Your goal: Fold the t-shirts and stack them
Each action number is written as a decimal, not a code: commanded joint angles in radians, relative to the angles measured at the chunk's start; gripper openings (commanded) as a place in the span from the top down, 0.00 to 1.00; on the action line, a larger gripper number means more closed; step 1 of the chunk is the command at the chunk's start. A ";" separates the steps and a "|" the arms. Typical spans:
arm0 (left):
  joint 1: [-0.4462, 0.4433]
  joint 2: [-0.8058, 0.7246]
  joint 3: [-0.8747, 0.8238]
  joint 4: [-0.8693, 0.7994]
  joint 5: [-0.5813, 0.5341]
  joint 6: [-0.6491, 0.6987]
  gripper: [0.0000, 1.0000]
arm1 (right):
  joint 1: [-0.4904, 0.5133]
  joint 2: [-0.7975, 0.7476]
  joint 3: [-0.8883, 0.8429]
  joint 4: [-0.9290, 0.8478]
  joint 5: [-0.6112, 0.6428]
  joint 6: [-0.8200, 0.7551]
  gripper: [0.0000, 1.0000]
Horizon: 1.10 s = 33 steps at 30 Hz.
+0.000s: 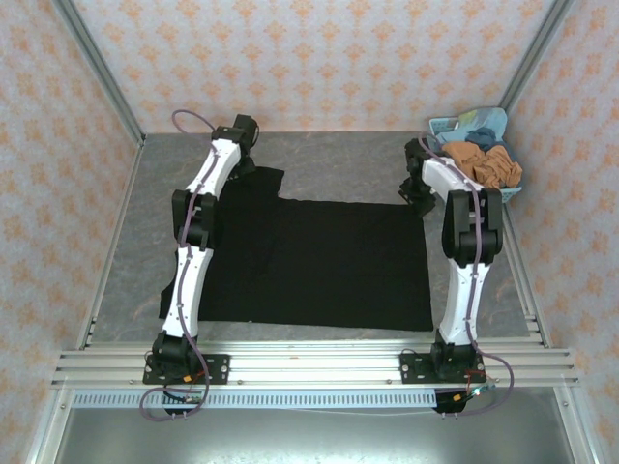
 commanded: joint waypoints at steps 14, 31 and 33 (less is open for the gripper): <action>0.004 -0.148 -0.051 0.000 -0.015 0.049 1.00 | -0.005 0.046 0.054 -0.071 0.045 0.028 0.92; -0.001 -0.604 -0.620 0.186 -0.024 0.061 1.00 | 0.004 -0.140 -0.084 -0.039 -0.026 -0.028 1.00; 0.000 -0.670 -0.709 0.201 -0.024 0.056 1.00 | 0.005 -0.166 -0.114 -0.034 -0.039 -0.029 1.00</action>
